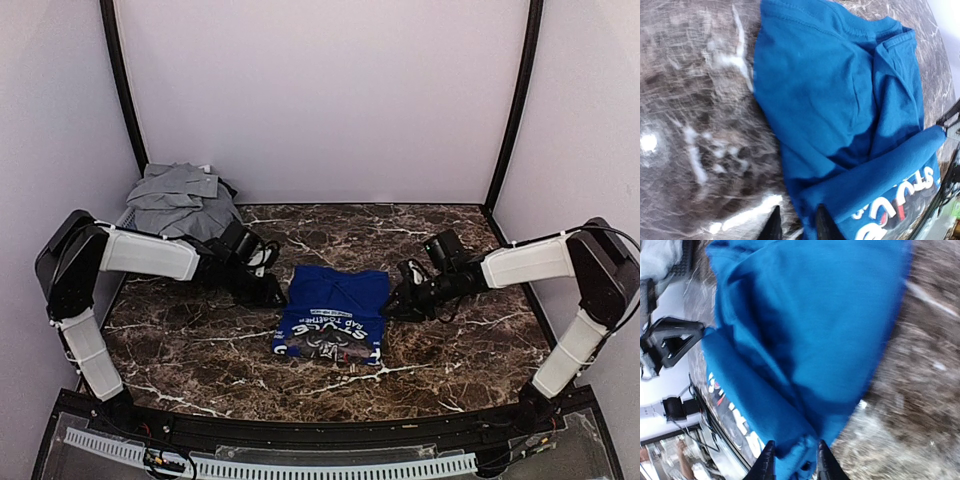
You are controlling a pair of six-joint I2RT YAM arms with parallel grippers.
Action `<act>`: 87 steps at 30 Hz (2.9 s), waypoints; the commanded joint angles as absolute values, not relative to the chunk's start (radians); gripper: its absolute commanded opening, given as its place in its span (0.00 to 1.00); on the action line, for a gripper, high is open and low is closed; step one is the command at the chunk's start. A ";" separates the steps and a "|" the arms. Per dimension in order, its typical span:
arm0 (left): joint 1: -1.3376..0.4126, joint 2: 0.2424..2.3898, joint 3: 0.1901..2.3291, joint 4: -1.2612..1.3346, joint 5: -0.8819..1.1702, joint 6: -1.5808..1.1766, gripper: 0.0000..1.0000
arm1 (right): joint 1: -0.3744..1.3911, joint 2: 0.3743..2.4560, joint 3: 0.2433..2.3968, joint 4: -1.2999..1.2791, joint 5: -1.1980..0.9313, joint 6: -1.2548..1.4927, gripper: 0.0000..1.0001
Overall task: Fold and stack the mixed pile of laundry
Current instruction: Fold the 2/3-rectangle-folded T-shirt at the center of the board, then move the square-folded T-shirt to the center of the board, then adjust the square-folded T-shirt at the center of the board.
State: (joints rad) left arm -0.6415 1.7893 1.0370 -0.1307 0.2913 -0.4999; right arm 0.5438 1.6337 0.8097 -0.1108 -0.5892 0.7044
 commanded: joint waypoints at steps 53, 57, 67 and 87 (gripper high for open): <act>-0.968 1.744 0.922 -0.052 0.381 0.508 0.37 | 0.727 2.093 1.257 -0.240 -0.726 0.372 0.34; -0.993 1.673 0.888 -0.062 0.349 0.485 0.38 | 0.736 2.019 1.203 -0.221 -0.705 0.386 0.37; -1.028 1.668 0.948 -0.129 0.329 0.511 0.30 | 0.732 2.030 1.377 -0.385 -0.659 0.298 0.36; -1.035 1.624 1.023 -0.121 0.244 0.558 0.00 | 0.720 2.177 1.378 -0.379 -0.687 0.246 0.20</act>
